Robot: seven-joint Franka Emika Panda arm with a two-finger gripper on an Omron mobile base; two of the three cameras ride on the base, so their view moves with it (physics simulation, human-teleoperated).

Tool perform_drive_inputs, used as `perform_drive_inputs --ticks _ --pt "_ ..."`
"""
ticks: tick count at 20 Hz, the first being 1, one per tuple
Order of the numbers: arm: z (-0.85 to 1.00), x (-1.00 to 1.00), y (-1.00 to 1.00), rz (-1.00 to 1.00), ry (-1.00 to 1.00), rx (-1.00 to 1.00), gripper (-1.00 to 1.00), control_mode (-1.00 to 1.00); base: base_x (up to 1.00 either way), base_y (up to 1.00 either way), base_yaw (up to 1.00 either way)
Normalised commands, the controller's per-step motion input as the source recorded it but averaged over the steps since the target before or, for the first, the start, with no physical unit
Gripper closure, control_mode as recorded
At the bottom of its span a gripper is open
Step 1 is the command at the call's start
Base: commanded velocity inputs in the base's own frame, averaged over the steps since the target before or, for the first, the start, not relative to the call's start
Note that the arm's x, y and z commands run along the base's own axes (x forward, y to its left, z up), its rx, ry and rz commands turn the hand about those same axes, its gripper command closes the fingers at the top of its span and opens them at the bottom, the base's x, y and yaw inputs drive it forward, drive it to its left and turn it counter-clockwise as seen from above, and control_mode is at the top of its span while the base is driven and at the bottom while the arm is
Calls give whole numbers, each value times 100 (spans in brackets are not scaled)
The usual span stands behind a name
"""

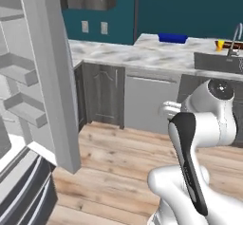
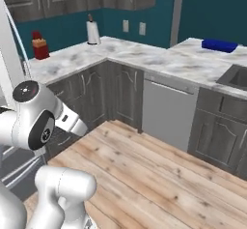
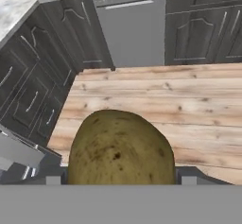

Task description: Gather the potato and avocado from the fridge and place them on a tray on the dining counter. Then gather the fishs from the fridge and place them on the other tray.

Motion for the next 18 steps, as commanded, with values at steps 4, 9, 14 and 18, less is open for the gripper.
perform_drive_inputs --ticks 4,9,14,18 --pt "0 0 0 0 0 0 100 100 -29 -14 -35" --pt "0 0 0 0 0 0 100 100 -27 -19 -30" --pt "0 0 0 0 0 0 100 100 -8 -14 -24" --pt "0 0 0 0 0 0 100 100 12 -1 -15"
